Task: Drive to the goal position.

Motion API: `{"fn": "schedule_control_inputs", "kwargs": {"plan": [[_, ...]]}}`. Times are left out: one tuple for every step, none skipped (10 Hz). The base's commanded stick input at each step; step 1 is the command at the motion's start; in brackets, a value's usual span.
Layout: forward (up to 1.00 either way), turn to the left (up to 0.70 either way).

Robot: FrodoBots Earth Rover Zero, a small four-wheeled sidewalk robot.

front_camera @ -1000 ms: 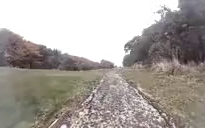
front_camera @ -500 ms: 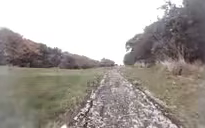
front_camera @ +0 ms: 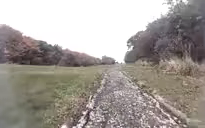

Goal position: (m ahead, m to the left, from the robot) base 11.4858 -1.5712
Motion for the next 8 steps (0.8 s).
{"fn": "schedule_control_inputs", "kwargs": {"plan": [[1.0, 0.0], [1.0, 0.0], [1.0, 0.0], [1.0, 0.0], [1.0, 0.0], [1.0, 0.0], [1.0, 0.0], [1.0, 0.0]]}}
